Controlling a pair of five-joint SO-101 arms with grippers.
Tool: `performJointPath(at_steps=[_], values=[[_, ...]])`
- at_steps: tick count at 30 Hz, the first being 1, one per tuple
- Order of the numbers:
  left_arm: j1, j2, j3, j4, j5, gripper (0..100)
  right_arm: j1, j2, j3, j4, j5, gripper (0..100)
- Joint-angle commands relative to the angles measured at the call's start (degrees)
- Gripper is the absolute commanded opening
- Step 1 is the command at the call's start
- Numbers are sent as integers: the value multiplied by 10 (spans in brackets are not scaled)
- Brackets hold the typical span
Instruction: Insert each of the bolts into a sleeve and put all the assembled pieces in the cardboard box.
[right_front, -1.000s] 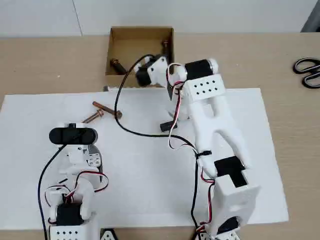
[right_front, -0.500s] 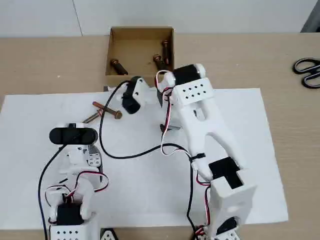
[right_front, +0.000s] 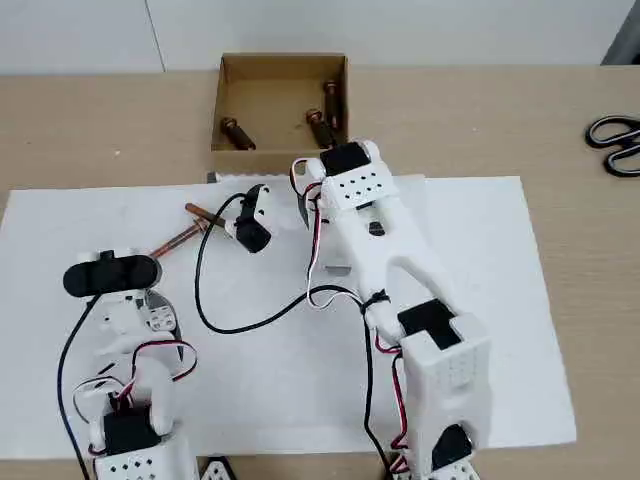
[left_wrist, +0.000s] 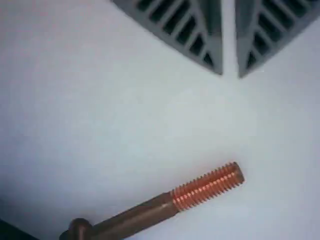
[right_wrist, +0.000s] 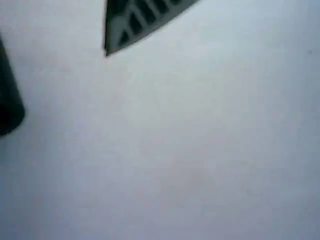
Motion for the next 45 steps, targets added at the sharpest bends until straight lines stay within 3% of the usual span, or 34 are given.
performJointPath(at_steps=[1,13,18,26,35,45], values=[[-3,-4,-2,-19,-1,6,-2,2,-5,-20,17,190],[-3,-4,-2,-19,-1,6,1,65,-5,-48,23,181],[-2,-4,-2,-19,-1,6,1,91,-6,-48,22,65],[-2,-4,-2,-19,-1,6,0,91,-24,-41,-7,12],[-2,-4,-2,-20,-1,6,1,29,-183,23,-140,2],[11,-4,-3,-20,-4,6,32,-138,-187,38,-338,3]])
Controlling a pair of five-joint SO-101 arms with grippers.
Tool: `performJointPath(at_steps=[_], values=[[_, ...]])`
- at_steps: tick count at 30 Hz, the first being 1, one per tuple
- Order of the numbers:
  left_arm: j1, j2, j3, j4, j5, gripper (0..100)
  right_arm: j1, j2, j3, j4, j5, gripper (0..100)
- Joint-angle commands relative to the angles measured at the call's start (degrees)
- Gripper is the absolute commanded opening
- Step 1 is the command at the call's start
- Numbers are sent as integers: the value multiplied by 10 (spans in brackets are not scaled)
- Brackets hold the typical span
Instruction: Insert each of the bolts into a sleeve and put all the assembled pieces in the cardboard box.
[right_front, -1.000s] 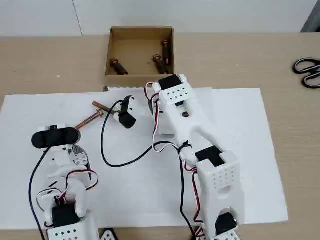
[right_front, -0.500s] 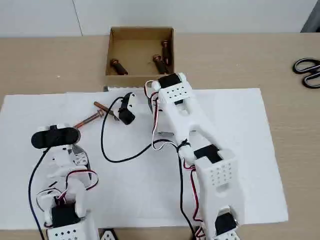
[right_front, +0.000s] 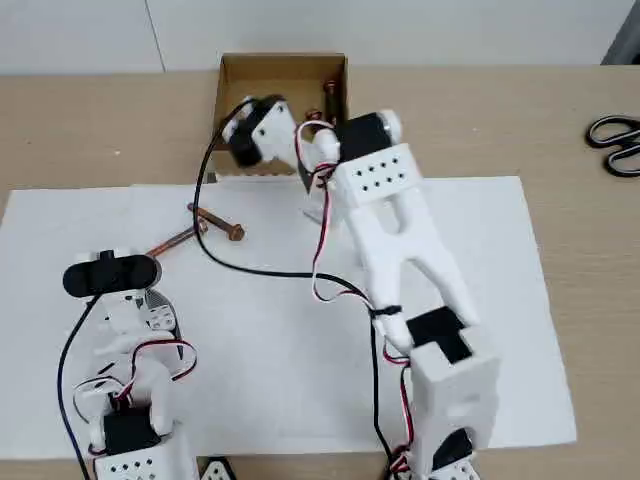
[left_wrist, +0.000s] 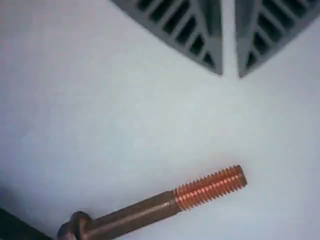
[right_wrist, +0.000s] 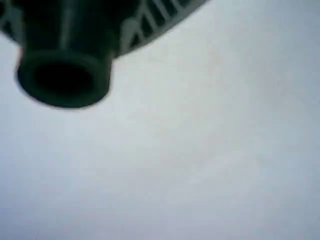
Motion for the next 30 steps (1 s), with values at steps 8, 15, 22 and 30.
performJointPath(at_steps=[8,15,22,30], values=[[17,-4,-3,-12,-5,6,77,-254,177,9,-148,3],[18,-4,-4,-11,-5,6,94,-442,385,5,-223,3],[16,0,-14,-5,-47,7,182,-574,556,4,-213,4],[18,15,-205,116,-141,8,290,-668,662,1,-207,4]])
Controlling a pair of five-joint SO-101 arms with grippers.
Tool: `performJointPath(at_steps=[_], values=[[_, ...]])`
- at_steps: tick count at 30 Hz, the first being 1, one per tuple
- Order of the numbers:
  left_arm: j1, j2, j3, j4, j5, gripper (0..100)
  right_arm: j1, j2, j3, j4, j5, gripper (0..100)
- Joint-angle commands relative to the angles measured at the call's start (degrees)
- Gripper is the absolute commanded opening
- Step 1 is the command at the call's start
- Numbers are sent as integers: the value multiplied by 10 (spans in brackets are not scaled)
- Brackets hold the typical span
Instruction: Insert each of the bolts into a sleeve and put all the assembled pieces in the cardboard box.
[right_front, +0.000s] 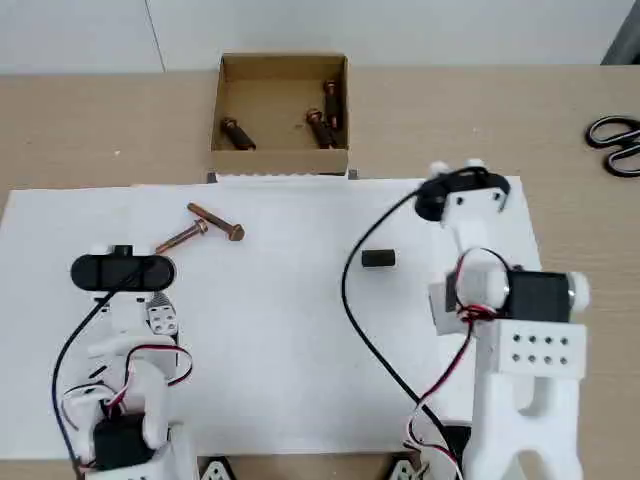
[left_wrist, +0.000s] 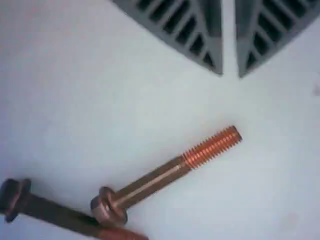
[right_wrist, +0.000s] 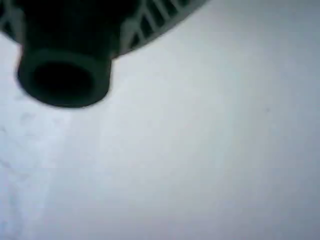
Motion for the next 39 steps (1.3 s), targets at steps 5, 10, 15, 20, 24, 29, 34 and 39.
performJointPath(at_steps=[5,10,15,20,24,29,34,39], values=[[0,162,-185,55,-70,8,29,-51,38,-9,6,4],[0,395,-349,56,-71,8,29,-51,40,-19,4,4],[0,622,-511,98,-74,8,30,-51,40,-19,4,4],[0,819,-663,145,-93,55,30,-51,40,-19,5,4],[1,953,-783,205,-126,68,30,-51,40,-17,5,4],[1,1095,-913,268,-193,72,30,-51,41,-18,6,4],[5,1220,-1042,325,-273,73,31,-51,59,-20,6,4],[20,1316,-1184,363,-296,145,56,-51,62,-27,6,4]])
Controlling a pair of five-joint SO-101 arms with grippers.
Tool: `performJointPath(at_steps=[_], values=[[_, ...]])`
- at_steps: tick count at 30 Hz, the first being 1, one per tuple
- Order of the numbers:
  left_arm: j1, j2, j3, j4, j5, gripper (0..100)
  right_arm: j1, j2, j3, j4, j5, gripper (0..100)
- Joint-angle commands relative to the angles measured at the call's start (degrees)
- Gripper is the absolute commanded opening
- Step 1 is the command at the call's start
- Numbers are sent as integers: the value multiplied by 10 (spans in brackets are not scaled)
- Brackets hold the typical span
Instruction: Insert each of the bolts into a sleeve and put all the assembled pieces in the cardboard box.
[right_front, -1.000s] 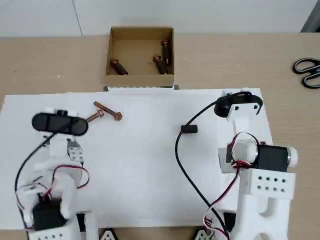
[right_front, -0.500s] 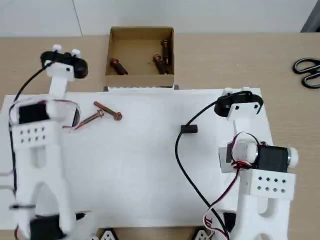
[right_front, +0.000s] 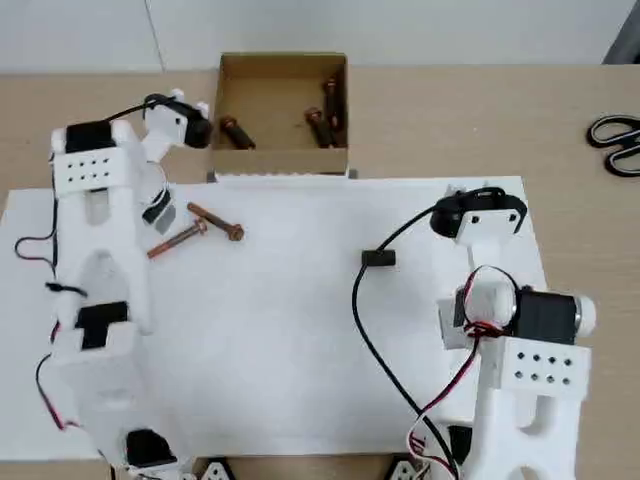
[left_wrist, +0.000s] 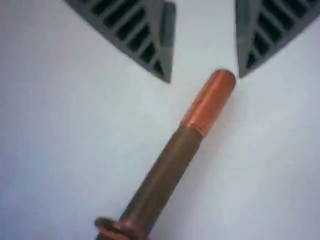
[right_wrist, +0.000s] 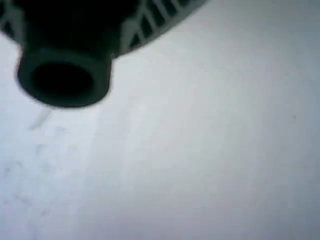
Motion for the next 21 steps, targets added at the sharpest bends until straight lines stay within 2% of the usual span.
performJointPath(at_steps=[1,5,21], values=[[12,41,-115,25,-6,156,16,-10,-4,-12,9,4],[27,85,-164,25,-25,163,16,-11,-4,-10,28,4],[47,153,-162,25,-38,163,16,-10,-4,-13,26,4]])
